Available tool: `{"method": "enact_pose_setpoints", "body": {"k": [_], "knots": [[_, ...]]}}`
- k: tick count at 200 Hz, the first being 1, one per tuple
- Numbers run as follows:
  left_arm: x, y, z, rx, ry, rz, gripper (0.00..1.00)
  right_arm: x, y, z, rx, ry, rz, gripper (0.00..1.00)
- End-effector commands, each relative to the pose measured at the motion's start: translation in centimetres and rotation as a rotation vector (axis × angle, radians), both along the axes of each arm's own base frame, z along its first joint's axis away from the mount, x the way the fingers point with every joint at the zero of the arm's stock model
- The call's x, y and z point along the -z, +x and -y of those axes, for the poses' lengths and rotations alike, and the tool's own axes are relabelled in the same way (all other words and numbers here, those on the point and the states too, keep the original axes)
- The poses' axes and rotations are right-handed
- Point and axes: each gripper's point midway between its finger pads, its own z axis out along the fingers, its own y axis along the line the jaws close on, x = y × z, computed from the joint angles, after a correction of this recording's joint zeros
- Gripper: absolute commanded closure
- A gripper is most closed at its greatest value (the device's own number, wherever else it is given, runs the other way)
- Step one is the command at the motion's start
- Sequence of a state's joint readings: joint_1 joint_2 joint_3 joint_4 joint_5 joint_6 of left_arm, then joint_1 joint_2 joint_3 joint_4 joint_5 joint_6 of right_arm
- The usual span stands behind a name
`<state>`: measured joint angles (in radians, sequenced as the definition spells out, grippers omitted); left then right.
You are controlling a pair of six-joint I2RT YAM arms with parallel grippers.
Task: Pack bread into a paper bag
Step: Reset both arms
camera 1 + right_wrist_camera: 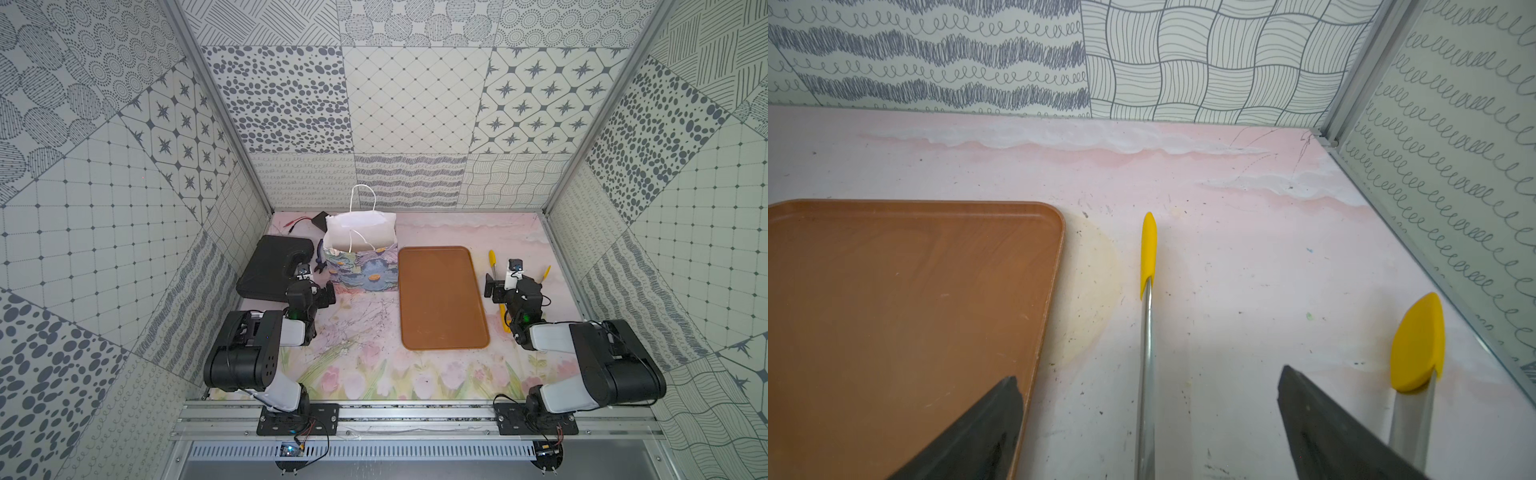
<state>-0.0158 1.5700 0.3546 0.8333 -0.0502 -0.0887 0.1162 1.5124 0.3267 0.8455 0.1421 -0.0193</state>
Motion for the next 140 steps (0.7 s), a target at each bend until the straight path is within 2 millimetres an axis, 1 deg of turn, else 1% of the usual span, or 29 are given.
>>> {"method": "enact_pose_setpoints", "body": {"k": [1,13,27,36,63,79,87,140], "knots": [[-2.5,1.7,0.3,0.036,0.006,0.097,0.01,-2.0,1.2,-0.6,-0.041,0.008,0.102,0.00],[-2.5,1.8,0.2,0.021,0.020,0.094,0.01,-1.8,1.7,-0.2,-0.018,0.017,0.077,0.00],[-2.5,1.8,0.3,0.023,0.019,0.088,0.01,-1.5,2.3,0.3,-0.032,0.061,0.037,0.00],[-2.5,1.8,0.3,0.023,0.020,0.091,0.01,-1.4,2.4,0.6,-0.024,0.069,0.031,0.00],[-2.4,1.8,0.3,0.024,0.021,0.088,0.01,-1.4,2.4,0.6,-0.022,0.070,0.031,0.00],[-2.4,2.0,1.3,0.083,0.020,0.076,0.01,-1.4,2.4,0.6,-0.022,0.070,0.031,0.00],[-2.4,2.0,1.4,0.089,0.019,0.079,0.01,-1.4,2.4,0.6,-0.023,0.070,0.030,0.00],[-2.4,2.0,1.5,0.093,0.020,0.080,0.01,-1.4,2.4,0.6,-0.023,0.070,0.031,0.00]]}}
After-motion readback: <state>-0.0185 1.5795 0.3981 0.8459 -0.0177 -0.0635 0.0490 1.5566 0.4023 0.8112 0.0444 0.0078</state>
